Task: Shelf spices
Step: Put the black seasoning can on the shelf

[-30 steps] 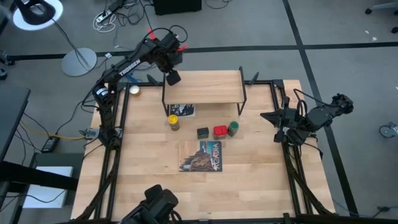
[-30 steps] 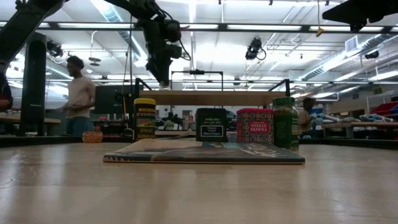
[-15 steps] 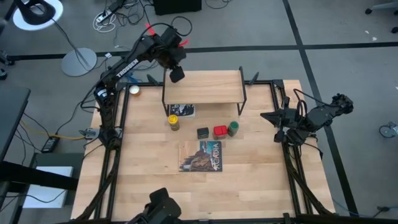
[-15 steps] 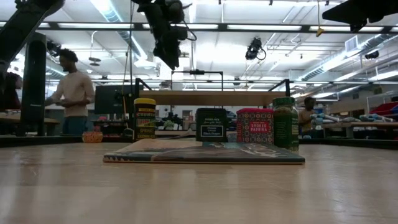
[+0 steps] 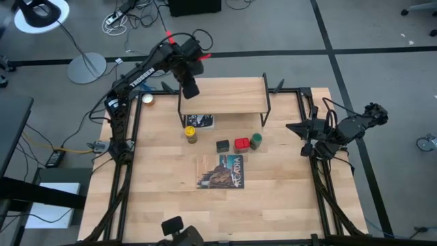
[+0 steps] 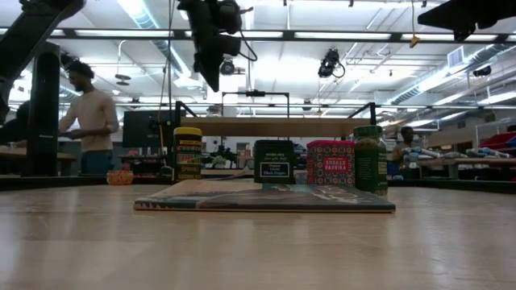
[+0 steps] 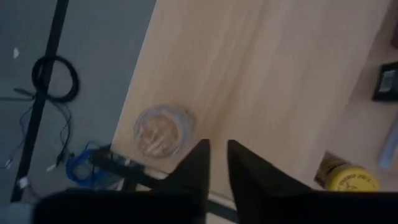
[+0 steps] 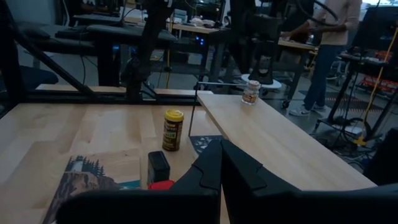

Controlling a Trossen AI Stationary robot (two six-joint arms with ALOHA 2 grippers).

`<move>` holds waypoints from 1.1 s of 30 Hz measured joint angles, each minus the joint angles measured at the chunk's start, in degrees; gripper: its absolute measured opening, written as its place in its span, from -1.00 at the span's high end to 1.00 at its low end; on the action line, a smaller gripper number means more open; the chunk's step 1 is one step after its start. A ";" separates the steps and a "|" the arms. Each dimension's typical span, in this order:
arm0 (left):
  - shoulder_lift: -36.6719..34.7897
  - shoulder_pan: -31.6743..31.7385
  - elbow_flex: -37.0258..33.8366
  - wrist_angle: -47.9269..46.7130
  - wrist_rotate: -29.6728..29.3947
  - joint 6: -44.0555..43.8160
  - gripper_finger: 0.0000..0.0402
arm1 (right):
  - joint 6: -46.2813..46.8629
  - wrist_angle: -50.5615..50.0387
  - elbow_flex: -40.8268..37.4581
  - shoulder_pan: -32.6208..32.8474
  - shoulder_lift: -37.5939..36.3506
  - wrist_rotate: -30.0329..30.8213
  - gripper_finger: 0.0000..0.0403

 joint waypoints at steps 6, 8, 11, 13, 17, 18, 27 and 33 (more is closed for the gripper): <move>0.08 0.00 -0.09 -0.88 -2.78 -0.93 0.97 | -0.12 0.97 0.00 0.00 0.01 -0.02 0.97; 0.08 0.00 -0.09 -0.84 -5.22 -0.93 0.96 | -0.12 1.19 0.00 0.01 0.01 -0.10 0.97; 0.08 0.11 -0.09 0.80 -7.92 -0.85 0.97 | -0.14 1.26 0.00 0.00 0.01 -0.36 0.97; 0.08 0.15 -0.09 2.78 -8.68 -0.85 0.99 | -0.16 1.28 0.00 -0.01 0.01 -0.42 0.97; 0.08 0.24 -0.09 4.27 -8.44 -0.84 0.99 | -0.19 1.32 0.00 0.01 0.01 -0.48 0.97; 0.08 0.17 -0.09 4.41 -7.23 -0.90 0.99 | -0.19 1.34 0.00 -0.01 0.01 -0.48 0.97; 0.10 -10.46 -0.09 5.73 0.41 -1.06 1.00 | -0.71 1.32 0.00 -0.01 0.01 -0.48 0.98; 0.04 -20.96 -1.90 10.93 3.69 -1.28 0.98 | -0.73 1.33 0.00 -0.01 0.01 -0.46 0.98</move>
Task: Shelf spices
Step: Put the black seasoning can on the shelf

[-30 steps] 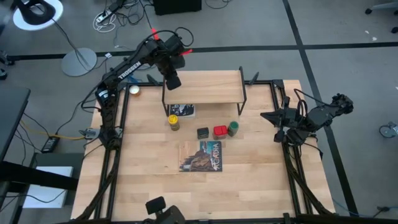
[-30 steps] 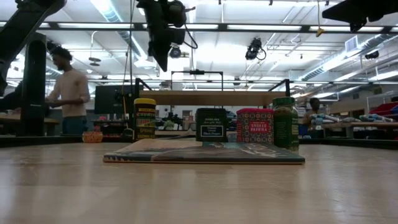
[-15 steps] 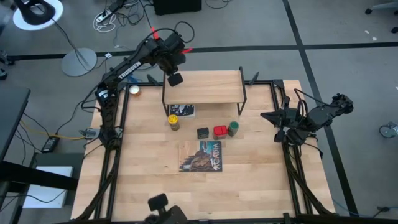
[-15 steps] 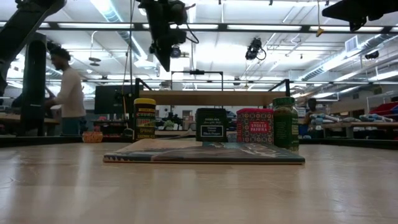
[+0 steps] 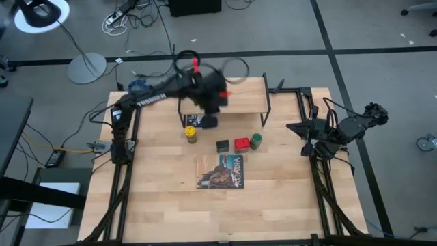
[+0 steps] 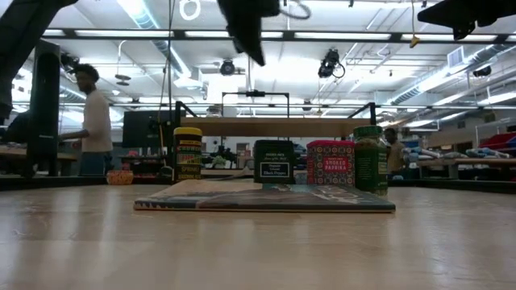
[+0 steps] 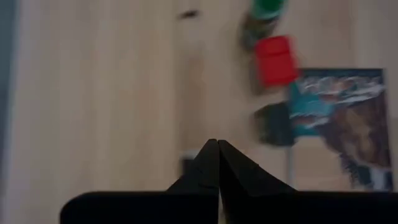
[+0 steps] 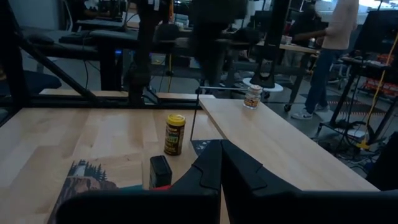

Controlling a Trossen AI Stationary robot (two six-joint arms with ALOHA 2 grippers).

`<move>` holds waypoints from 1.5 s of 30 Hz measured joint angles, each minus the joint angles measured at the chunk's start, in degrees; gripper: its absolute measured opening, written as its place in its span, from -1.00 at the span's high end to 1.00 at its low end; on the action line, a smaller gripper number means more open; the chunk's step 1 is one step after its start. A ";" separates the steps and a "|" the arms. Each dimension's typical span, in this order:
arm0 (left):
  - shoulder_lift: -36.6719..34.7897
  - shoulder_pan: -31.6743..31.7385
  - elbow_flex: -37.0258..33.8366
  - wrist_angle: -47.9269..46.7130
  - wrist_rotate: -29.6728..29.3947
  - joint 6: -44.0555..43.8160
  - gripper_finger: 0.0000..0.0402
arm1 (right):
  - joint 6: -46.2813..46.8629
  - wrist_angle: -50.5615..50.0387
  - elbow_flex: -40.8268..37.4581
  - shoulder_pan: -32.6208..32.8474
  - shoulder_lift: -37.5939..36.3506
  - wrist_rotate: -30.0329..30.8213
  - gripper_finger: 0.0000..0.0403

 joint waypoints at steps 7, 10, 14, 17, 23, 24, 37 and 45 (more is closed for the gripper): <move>0.02 -8.18 -11.07 10.34 -2.49 -6.04 0.56 | 0.01 0.01 0.00 0.00 0.00 -0.02 0.98; 0.15 -9.82 -16.66 11.61 -5.38 -9.44 0.24 | 0.02 0.01 0.00 0.00 0.00 0.00 0.97; 0.10 -11.07 -22.93 16.17 -6.38 -13.98 -0.16 | 0.00 0.01 0.00 0.02 -0.02 0.00 0.98; 0.11 -12.07 -26.02 20.15 -6.25 -15.07 -0.36 | -0.04 0.01 0.00 0.00 0.00 0.00 0.98; 0.06 -12.79 -30.42 27.19 -6.13 -16.54 -0.47 | -0.07 -0.01 0.00 0.00 -0.02 0.00 0.97; 0.02 -12.79 -31.41 28.32 -6.38 -16.61 -0.47 | -0.07 0.01 0.00 0.00 0.00 -0.02 0.97; 0.05 -12.75 -37.06 33.67 -6.05 -18.36 -0.45 | -0.13 -0.03 0.00 0.00 0.00 -0.01 0.97; 0.52 -12.75 -39.25 36.50 -6.05 -18.37 -0.17 | -0.13 -0.03 0.00 0.02 0.00 -0.02 0.98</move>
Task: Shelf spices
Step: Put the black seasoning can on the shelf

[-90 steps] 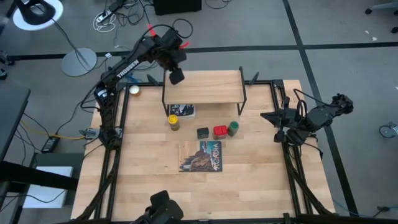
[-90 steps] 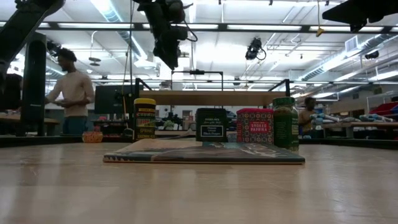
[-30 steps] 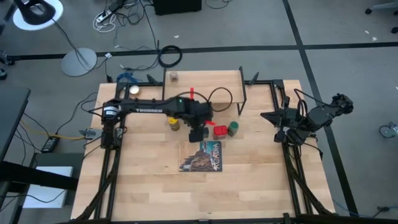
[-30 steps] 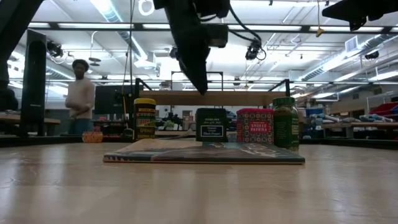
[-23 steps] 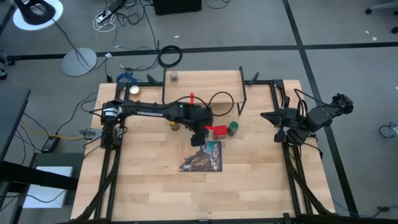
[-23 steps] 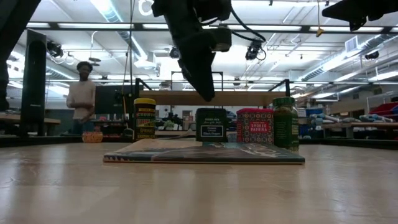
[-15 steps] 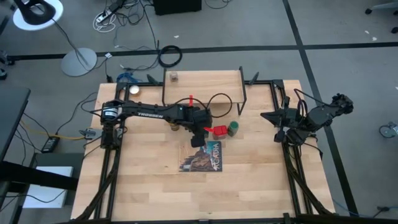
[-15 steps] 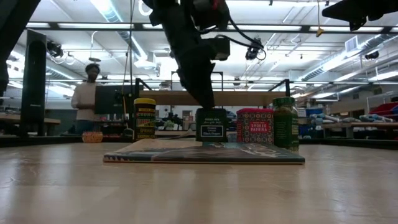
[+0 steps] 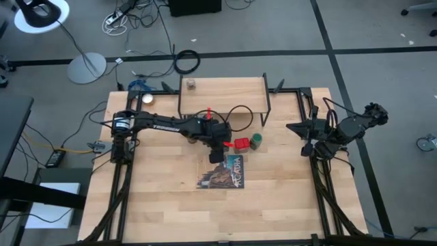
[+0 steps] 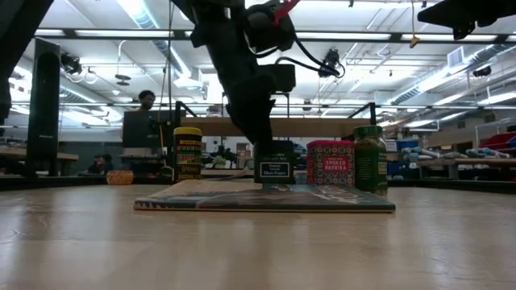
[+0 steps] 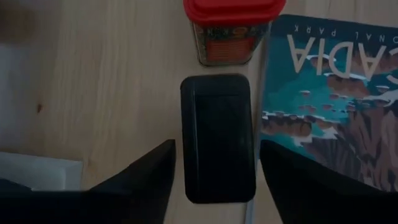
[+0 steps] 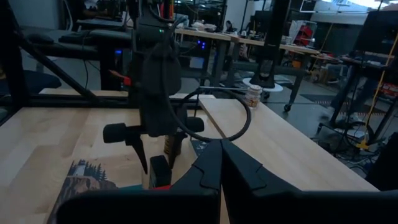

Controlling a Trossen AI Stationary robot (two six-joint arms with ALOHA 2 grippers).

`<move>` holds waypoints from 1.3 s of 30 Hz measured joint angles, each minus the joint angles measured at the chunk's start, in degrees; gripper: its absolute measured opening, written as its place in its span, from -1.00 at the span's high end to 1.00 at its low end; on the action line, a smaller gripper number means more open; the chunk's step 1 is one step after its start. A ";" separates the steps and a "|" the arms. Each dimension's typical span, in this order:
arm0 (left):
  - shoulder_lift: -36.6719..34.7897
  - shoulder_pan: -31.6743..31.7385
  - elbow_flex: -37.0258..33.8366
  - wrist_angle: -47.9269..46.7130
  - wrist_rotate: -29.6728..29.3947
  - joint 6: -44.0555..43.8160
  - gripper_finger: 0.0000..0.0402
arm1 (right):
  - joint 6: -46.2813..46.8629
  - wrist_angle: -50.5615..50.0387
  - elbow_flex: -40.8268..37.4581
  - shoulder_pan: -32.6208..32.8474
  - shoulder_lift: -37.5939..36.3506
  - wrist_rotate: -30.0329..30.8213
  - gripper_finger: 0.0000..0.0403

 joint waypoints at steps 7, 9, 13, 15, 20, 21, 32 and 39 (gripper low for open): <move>2.27 0.00 0.74 0.52 0.26 1.43 0.27 | 0.00 0.05 0.00 -0.02 0.02 0.00 0.98; 2.35 0.00 1.22 -0.05 0.18 2.07 0.40 | 0.00 0.24 0.00 0.00 -0.02 0.02 0.98; 2.48 0.00 5.00 -5.41 0.00 2.35 0.40 | -0.09 0.20 0.00 -0.01 -0.04 0.02 0.98; 2.48 0.00 8.15 -8.92 -0.04 3.44 0.40 | -0.22 0.20 0.00 0.00 -0.02 0.00 0.97; 2.48 0.00 19.06 -18.80 -0.48 5.93 0.40 | -0.22 0.01 0.00 0.00 -0.02 0.01 0.98; 2.44 0.00 21.55 -20.59 -0.88 6.74 0.40 | -0.22 0.00 0.00 -0.02 -0.02 0.02 0.98; 2.37 8.70 38.53 -30.58 -6.51 14.48 0.40 | -0.22 0.09 0.00 -0.01 -0.02 0.00 0.98; 2.39 18.70 38.42 -31.70 -3.69 16.03 0.40 | -0.23 0.11 0.00 -0.02 -0.02 -0.24 0.98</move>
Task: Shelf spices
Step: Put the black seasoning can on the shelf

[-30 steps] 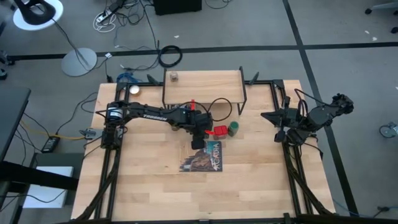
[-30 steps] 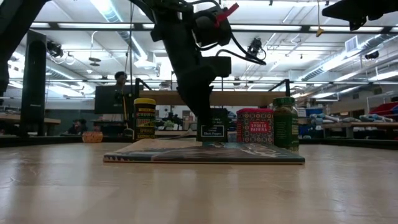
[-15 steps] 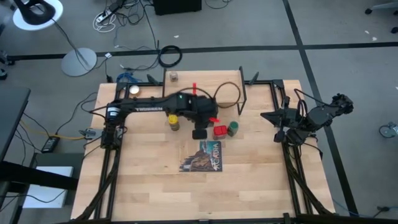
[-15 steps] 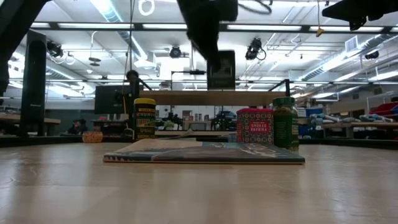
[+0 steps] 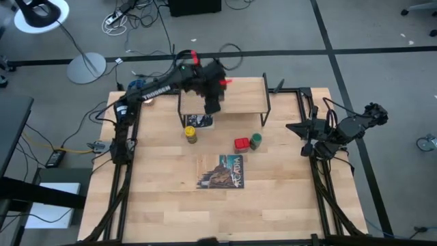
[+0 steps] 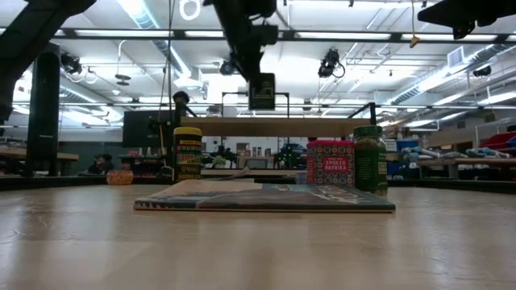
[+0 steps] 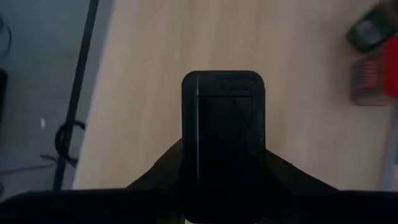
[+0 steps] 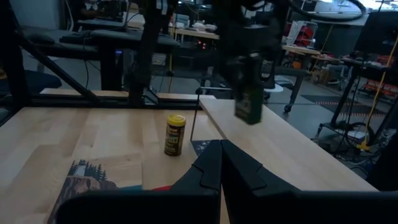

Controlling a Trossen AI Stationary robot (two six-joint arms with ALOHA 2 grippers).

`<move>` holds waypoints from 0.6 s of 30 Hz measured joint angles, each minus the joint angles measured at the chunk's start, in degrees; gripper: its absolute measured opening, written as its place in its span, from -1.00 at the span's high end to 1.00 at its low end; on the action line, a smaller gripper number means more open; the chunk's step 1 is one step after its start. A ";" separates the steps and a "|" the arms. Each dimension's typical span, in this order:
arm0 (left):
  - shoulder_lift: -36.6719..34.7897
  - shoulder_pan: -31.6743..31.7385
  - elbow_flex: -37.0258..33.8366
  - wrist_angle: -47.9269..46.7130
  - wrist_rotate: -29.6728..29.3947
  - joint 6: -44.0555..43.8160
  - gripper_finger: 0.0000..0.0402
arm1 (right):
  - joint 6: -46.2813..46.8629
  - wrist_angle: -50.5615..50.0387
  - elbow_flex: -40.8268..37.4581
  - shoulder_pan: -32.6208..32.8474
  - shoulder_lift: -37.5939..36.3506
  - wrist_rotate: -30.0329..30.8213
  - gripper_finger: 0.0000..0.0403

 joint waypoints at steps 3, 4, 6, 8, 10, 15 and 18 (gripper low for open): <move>0.02 2.95 -0.02 0.13 0.92 1.97 0.40 | -0.44 0.23 0.00 0.01 0.00 -0.57 0.98; 0.02 3.88 -0.02 0.14 1.13 2.62 0.40 | -0.55 0.31 0.00 0.02 0.00 -0.77 0.98; 0.02 5.54 -0.02 0.11 1.38 2.90 0.40 | -0.93 0.52 0.00 0.00 0.00 -0.83 0.99; 0.24 7.07 -0.02 -0.11 2.29 3.32 0.40 | -0.96 0.55 0.00 0.01 0.00 -0.83 0.98; 0.56 8.23 -0.02 -0.25 3.06 4.09 0.40 | -0.97 0.55 0.00 0.02 0.00 -0.83 0.98; 1.07 9.85 -0.02 -0.62 4.11 7.34 0.40 | -1.03 0.55 0.00 0.01 0.00 -0.83 0.97; 1.08 11.08 -0.02 -0.74 4.71 8.89 0.40 | -1.04 0.59 -0.02 0.00 -0.02 -0.83 0.98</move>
